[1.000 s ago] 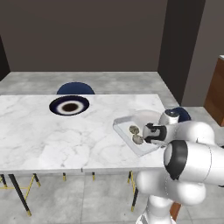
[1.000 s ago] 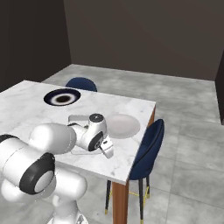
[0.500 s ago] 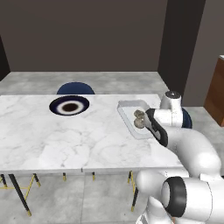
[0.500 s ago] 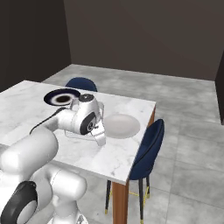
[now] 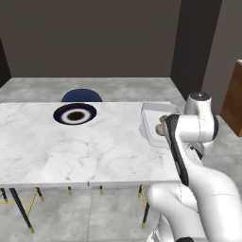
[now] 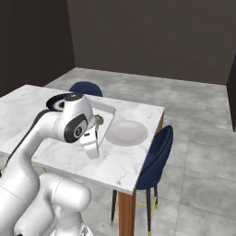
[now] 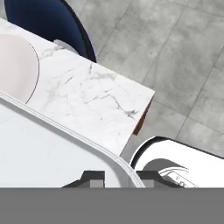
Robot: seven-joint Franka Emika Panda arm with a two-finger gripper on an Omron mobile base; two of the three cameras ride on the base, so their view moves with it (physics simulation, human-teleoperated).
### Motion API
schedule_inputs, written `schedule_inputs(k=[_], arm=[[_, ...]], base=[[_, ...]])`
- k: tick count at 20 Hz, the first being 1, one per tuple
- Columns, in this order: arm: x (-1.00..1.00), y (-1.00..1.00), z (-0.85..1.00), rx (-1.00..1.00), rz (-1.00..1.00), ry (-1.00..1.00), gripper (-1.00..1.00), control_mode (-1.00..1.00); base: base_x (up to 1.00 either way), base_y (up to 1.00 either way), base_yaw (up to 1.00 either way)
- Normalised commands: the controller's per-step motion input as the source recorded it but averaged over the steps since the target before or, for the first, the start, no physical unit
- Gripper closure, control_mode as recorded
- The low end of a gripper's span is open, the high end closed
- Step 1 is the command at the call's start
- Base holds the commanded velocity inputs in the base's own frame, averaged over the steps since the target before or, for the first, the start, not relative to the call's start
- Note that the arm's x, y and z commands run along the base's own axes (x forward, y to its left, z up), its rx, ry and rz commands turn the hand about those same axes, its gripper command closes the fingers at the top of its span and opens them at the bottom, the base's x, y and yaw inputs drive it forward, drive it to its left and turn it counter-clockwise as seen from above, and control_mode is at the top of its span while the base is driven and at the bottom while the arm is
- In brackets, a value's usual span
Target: Place two dumplings into each of the tupperware containers and then place the containers in the fridge.
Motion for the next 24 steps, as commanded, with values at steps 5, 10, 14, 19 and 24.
schedule_inputs(k=[5,10,14,19,24], arm=[[-0.47,0.43,0.0,-0.06,0.0,-0.14,1.0,-1.0],[-0.33,0.23,0.01,0.0,-0.01,-0.1,1.0,-1.0],[-0.11,0.0,0.01,0.0,-0.01,-0.01,1.0,1.0],[0.0,0.0,0.0,0.0,0.0,0.0,1.0,1.0],[0.0,0.0,0.0,0.0,0.0,0.0,1.0,1.0]], base=[[0.0,0.0,0.0],[0.0,0.0,0.0],[-0.37,0.0,-0.05],[-0.55,-0.07,-0.19],[-0.26,-0.28,-0.47]])
